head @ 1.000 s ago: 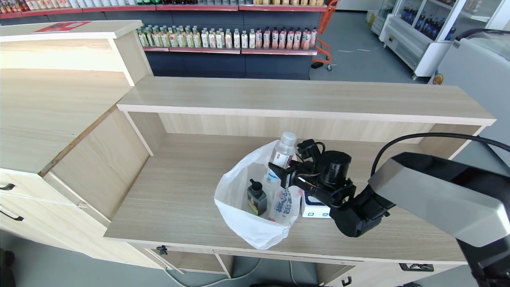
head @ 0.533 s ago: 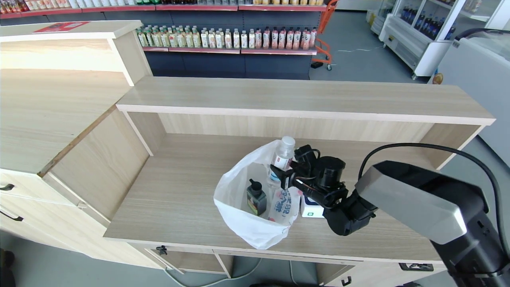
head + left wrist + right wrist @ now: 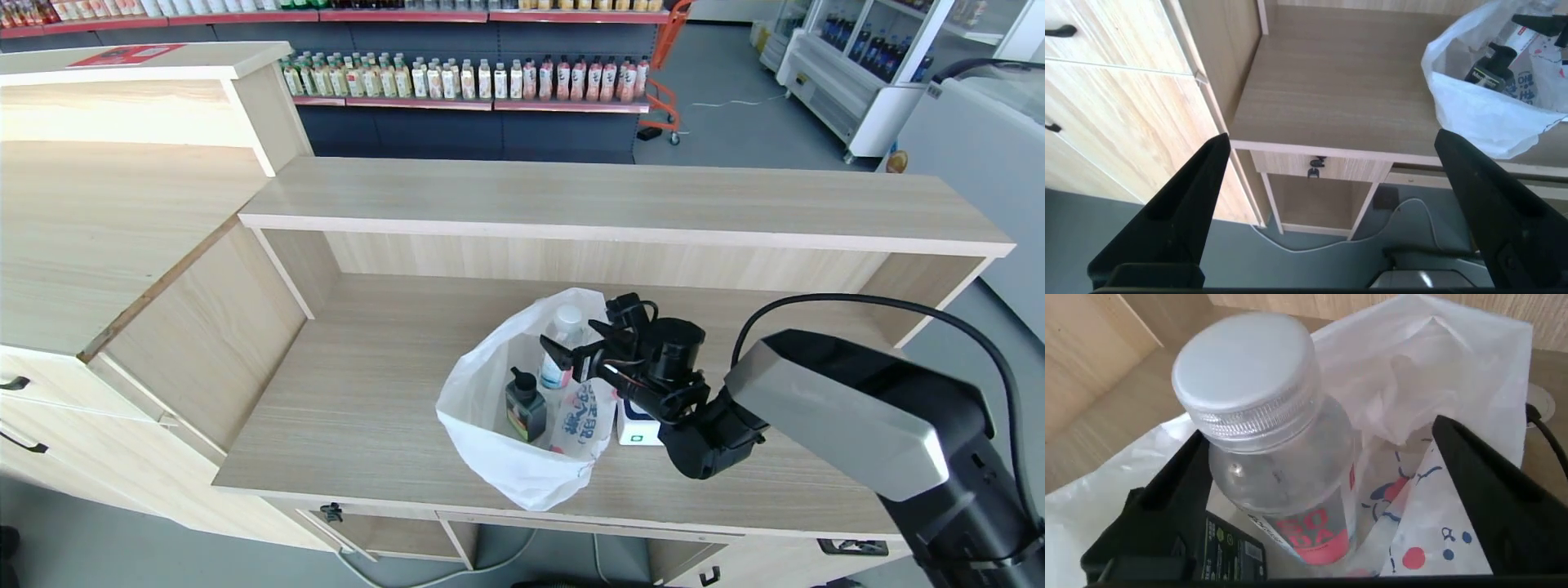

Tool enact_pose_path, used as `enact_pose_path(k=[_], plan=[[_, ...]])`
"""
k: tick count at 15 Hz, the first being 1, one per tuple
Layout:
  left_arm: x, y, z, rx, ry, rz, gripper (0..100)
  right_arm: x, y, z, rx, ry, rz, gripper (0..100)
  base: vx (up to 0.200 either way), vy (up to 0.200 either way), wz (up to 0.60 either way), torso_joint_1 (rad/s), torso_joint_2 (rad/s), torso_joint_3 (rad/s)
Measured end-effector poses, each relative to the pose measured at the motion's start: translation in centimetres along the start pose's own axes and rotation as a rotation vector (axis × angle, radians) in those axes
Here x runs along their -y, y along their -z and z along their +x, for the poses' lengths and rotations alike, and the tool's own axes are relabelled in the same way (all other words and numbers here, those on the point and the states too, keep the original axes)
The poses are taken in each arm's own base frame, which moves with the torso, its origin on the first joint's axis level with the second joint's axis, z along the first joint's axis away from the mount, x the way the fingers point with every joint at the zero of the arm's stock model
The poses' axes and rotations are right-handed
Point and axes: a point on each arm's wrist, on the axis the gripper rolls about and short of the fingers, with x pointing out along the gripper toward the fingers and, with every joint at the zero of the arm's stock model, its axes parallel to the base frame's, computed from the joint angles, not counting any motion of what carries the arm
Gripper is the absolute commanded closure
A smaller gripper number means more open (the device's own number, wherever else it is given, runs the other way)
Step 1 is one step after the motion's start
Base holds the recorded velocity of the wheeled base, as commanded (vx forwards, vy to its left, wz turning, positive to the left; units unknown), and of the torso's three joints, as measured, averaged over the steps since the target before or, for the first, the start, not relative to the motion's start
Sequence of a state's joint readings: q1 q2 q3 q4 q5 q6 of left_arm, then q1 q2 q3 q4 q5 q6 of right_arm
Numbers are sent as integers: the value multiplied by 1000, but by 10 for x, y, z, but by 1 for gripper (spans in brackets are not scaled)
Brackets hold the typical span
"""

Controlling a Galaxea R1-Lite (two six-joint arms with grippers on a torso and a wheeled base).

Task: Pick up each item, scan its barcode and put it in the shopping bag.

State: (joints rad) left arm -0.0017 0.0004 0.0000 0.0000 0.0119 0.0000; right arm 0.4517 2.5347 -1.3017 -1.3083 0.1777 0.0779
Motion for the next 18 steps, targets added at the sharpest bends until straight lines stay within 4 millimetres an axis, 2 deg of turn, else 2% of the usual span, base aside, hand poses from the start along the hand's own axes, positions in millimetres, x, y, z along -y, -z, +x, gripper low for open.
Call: enact_pose_path(k=[2,4,6,9,11,13,16,18], plan=[[0,0,0,0,0,0,0,2,-21,-5,25,8,53,0,0,0,0,0,0,0],[0,0,0,0,0,0,0,0,-39,-19,22,14,70,0,0,0,0,0,0,0],[0,0,0,0,0,0,0,-1,-59,-43,8,27,80,0,0,0,0,0,0,0],[0,0,0,0,0,0,0,0,-102,-86,0,66,100,0,0,0,0,0,0,0],[0,0,0,0,0,0,0,-5,-131,-124,-28,129,109,0,0,0,0,0,0,0],[0,0,0,0,0,0,0,-12,-145,-171,-65,249,111,0,0,0,0,0,0,0],[0,0,0,0,0,0,0,-21,-137,-256,-136,501,79,0,0,0,0,0,0,0],[0,0,0,0,0,0,0,-32,-133,-303,-137,579,48,0,0,0,0,0,0,0]])
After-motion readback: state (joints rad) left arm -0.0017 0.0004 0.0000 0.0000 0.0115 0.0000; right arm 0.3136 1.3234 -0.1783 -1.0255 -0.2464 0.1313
